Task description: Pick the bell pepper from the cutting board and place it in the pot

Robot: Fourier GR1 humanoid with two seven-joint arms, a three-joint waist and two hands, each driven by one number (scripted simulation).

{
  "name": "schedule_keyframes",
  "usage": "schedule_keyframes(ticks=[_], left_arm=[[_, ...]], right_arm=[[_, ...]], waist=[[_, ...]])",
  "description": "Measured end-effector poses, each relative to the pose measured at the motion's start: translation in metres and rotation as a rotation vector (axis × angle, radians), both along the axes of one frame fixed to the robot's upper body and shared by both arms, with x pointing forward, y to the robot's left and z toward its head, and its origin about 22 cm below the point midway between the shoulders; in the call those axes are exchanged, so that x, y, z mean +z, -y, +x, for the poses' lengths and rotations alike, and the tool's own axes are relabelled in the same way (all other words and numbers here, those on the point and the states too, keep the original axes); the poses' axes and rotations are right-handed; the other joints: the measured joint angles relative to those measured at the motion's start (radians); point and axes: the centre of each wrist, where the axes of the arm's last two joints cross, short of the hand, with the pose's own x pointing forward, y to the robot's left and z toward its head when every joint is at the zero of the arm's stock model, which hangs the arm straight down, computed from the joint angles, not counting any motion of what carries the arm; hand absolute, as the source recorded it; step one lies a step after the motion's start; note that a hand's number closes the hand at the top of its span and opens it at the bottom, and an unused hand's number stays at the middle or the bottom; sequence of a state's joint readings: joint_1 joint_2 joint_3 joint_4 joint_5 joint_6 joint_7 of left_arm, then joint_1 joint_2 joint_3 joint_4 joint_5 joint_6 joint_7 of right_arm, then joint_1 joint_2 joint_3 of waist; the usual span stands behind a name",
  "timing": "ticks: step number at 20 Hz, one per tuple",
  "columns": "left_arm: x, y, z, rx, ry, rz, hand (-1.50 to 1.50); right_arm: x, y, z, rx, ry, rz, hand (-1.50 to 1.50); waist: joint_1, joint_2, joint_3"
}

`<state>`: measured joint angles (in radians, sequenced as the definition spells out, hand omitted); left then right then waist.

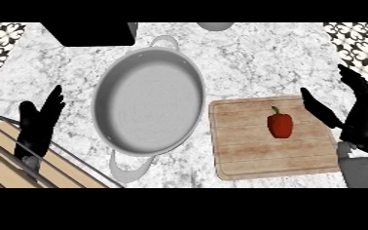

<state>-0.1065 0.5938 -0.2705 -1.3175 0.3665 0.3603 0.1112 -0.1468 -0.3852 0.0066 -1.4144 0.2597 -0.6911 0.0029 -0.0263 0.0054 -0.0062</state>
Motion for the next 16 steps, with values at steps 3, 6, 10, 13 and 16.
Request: schedule_keyframes(ticks=[3, 6, 10, 13, 16], left_arm=[[0.001, -0.004, 0.002, 0.024, -0.047, 0.052, 0.0], [0.001, -0.005, 0.001, 0.04, -0.072, 0.08, 0.0], [0.002, -0.007, 0.001, 0.055, -0.092, 0.105, 0.0], [0.002, -0.007, 0.001, 0.058, -0.105, 0.11, 0.0], [0.002, -0.005, 0.003, 0.061, -0.114, 0.115, 0.0]], right_arm=[[-0.018, -0.021, -0.009, -0.089, 0.007, -0.091, -1.5], [-0.03, -0.039, -0.018, -0.133, -0.064, -0.14, -1.5], [-0.037, -0.043, -0.024, -0.18, -0.236, -0.195, -1.5], [-0.032, -0.048, -0.025, -0.201, -0.383, -0.229, -1.5], [-0.02, -0.062, -0.021, -0.207, -0.538, -0.254, -1.5]], waist=[[0.005, -0.003, -0.003], [0.011, -0.006, -0.005], [0.008, -0.01, -0.009], [0.008, -0.012, -0.012], [0.013, -0.013, -0.013]])
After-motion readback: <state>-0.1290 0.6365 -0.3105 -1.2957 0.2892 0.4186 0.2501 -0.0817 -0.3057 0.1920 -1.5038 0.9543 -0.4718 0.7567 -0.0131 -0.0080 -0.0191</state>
